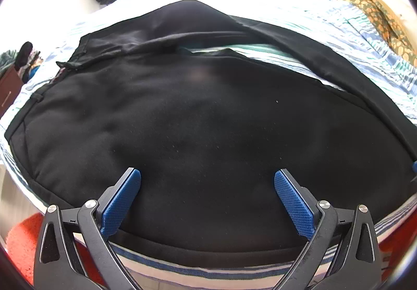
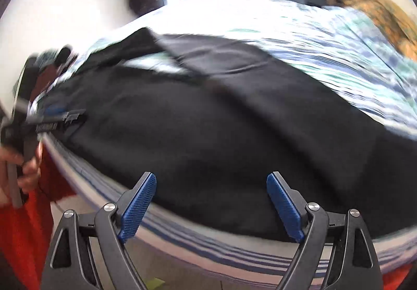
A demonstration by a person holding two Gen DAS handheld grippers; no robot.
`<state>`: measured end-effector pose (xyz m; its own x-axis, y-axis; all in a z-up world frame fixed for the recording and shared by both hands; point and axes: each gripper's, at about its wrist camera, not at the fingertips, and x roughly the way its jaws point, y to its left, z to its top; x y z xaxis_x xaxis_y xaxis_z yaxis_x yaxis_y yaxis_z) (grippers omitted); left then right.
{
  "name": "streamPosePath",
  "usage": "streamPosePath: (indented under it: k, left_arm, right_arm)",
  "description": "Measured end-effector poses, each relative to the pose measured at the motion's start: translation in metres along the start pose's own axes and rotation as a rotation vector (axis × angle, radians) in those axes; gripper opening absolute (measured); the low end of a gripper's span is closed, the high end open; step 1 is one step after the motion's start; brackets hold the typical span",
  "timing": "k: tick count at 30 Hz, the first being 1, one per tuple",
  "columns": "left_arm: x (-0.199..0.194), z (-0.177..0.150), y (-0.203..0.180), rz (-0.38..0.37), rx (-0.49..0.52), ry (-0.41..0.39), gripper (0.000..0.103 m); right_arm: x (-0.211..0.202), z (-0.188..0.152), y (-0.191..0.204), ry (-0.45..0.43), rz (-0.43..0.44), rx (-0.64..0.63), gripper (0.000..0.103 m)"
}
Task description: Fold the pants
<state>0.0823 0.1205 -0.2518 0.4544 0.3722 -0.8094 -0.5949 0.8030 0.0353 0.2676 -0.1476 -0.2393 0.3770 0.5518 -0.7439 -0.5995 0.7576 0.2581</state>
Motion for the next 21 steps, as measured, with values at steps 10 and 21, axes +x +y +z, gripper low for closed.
streamPosePath:
  k: [10, 21]
  left_arm:
    - [0.003, -0.003, -0.001, 0.011, 0.017, -0.008, 0.102]
    - [0.005, -0.006, -0.002, 0.016, 0.031, -0.026, 0.103]
  right_arm:
    - [0.017, 0.000, -0.087, -0.062, 0.180, 0.685, 0.085]
    - [0.015, -0.003, -0.115, -0.102, 0.183, 0.846, 0.083]
